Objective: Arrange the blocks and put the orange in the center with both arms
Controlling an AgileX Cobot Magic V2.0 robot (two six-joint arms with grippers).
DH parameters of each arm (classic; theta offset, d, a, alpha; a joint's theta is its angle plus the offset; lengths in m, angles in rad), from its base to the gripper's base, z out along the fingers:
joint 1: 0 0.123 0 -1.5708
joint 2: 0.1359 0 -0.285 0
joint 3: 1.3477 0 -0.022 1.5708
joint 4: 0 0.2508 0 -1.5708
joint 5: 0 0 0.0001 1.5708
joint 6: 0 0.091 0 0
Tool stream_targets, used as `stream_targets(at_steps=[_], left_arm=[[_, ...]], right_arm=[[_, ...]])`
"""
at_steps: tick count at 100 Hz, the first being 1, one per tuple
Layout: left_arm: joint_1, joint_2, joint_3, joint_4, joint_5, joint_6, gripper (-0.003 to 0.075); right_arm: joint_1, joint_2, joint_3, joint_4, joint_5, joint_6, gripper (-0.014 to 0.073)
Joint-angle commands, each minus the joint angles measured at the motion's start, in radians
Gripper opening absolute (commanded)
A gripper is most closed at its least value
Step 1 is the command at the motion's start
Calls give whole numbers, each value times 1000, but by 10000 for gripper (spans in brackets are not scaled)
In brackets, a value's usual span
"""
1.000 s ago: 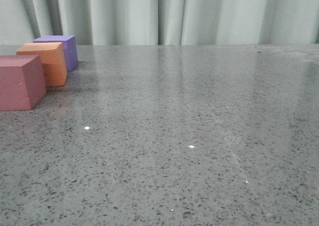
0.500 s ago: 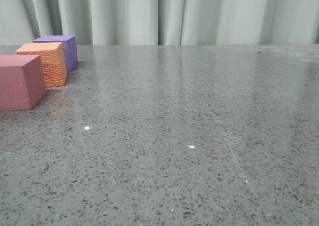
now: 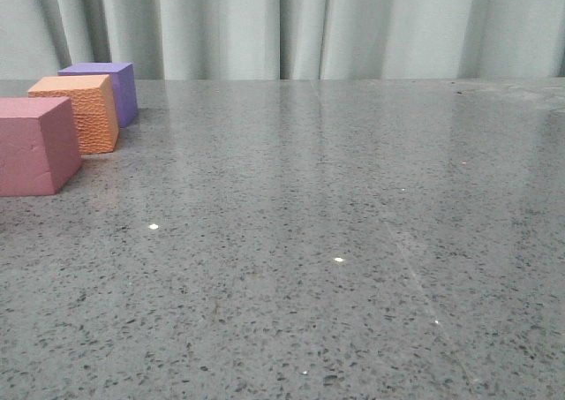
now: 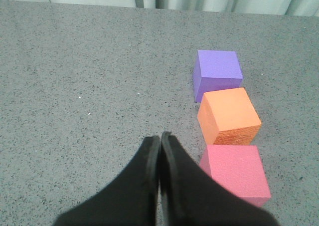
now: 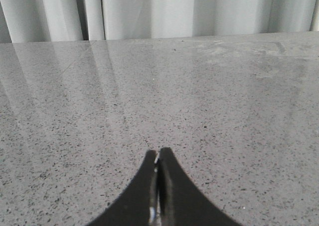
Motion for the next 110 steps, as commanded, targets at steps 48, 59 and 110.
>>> stream_targets(at_steps=[48,59,110], left_arm=[[140,-221,285,-44,-480,257,-9],[205,-316,435,-86,-647,315,-10],[348,-705,934,-368,-818,488,-10]], right_arm=[[-6,-24,-14,0,-86,-10,-67],[-6,-24,-14,0,-86,-10,-67],[-6,-24,-14,0,-86,-10,-67]])
